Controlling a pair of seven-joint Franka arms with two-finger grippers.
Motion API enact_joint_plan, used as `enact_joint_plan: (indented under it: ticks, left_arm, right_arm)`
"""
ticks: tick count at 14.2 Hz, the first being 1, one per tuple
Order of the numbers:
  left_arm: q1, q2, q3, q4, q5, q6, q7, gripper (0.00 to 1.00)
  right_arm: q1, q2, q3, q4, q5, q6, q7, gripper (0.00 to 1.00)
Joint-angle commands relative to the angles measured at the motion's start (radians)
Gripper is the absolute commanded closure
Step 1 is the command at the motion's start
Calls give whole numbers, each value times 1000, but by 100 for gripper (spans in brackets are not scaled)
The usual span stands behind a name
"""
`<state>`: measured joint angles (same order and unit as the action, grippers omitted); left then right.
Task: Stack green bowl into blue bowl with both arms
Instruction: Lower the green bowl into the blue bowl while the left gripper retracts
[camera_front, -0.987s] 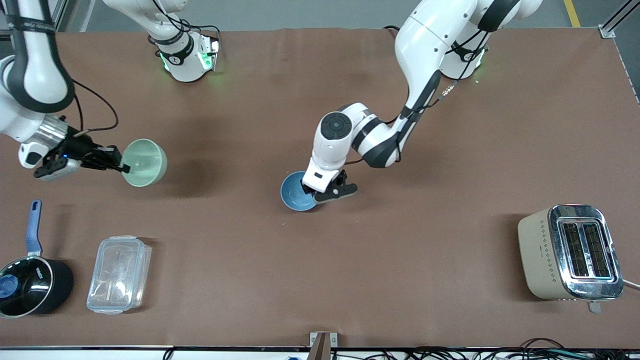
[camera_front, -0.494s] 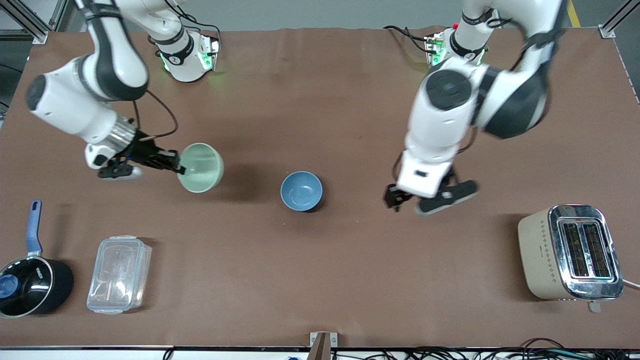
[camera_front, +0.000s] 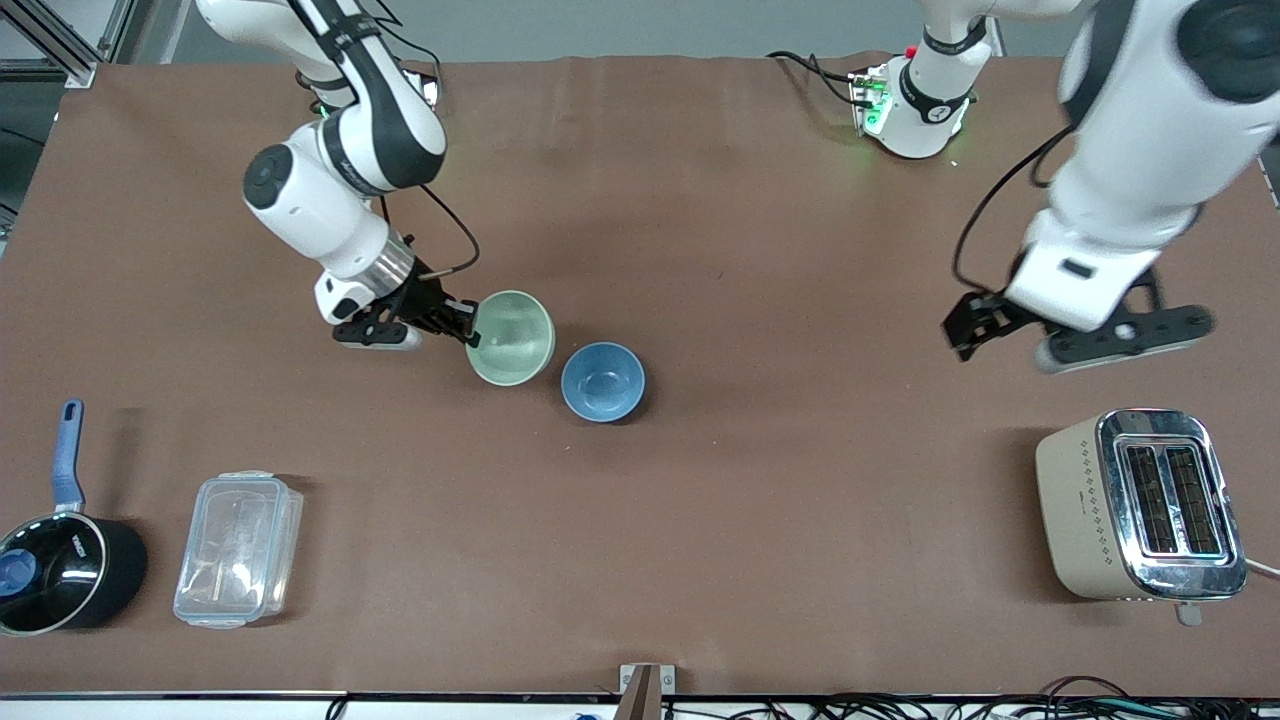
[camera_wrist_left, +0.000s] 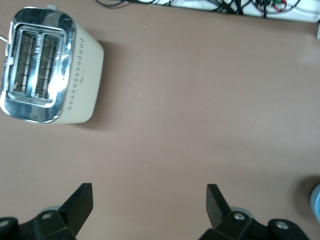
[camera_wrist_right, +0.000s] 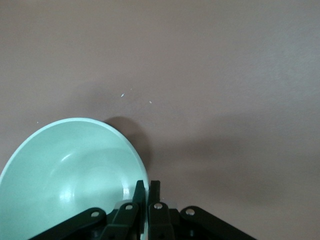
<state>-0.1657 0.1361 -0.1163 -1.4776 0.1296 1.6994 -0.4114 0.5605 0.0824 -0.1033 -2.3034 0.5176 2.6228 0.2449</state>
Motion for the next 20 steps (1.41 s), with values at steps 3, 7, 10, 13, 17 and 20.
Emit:
enact_joint_plan:
  ticks: [3,7,10,13,17,20]
  left_arm:
    - [138,-142,-10,-121,-117,-78,258,0]
    - [166,-211,-5,-197,-166,-98,279,0]
    - [167,-242,-3,-227,-157,-89,281,0]
    - [164,-237,-9,-225,-142,-67,281,0]
    - [158,-237,-14,-224,-91,-61,299,0]
    - [161,-234,-20,-222,-91,-64,304,0]
  right_arm:
    - [81,68,-13,19,-34,75,86,100]
    - [102,161,-16,120,-105,57,91,100]
    - [105,195,-15,165,-143,36,140,100]
    - [143,226,-21,199,-153,36,183,100]
    - [167,270,-41,246,-310,36,290,100]
    - [168,292,-39,269,-340,42,336,100]
